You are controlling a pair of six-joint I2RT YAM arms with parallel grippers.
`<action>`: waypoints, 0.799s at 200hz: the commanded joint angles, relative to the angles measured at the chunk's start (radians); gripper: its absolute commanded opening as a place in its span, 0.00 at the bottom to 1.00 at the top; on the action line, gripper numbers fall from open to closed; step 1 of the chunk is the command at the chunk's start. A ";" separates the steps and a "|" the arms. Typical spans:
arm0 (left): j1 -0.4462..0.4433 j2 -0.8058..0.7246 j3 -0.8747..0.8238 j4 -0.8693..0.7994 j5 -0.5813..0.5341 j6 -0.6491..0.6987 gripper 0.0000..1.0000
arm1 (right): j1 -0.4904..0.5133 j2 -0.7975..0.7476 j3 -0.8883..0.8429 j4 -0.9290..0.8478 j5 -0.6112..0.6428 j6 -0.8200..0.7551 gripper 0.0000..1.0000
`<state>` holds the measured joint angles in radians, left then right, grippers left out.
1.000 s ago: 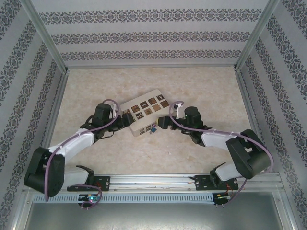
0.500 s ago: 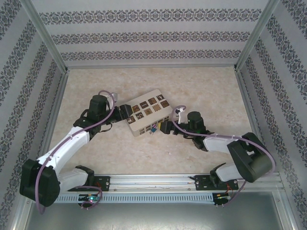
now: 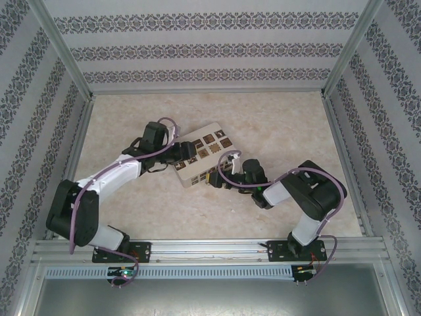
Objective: Unlock the padlock with the key
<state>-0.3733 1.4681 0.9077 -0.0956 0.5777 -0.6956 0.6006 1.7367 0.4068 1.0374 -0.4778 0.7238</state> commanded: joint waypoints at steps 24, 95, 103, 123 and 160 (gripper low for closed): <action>-0.010 0.076 0.028 0.043 0.010 0.021 0.55 | 0.008 0.026 0.006 0.085 0.073 -0.006 0.71; -0.012 0.105 0.017 0.044 0.002 0.027 0.55 | 0.020 0.104 0.041 0.185 -0.001 0.009 0.66; -0.012 0.106 0.015 0.044 0.002 0.027 0.55 | 0.022 0.111 0.043 0.199 -0.007 0.009 0.64; -0.013 0.106 0.013 0.045 0.002 0.027 0.55 | 0.024 0.128 0.047 0.233 -0.026 0.010 0.60; -0.012 0.106 0.014 0.044 0.002 0.027 0.55 | 0.024 0.150 0.046 0.270 -0.052 0.009 0.55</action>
<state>-0.3740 1.5478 0.9173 -0.0586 0.5835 -0.6853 0.6132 1.8725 0.4301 1.2079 -0.4805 0.7334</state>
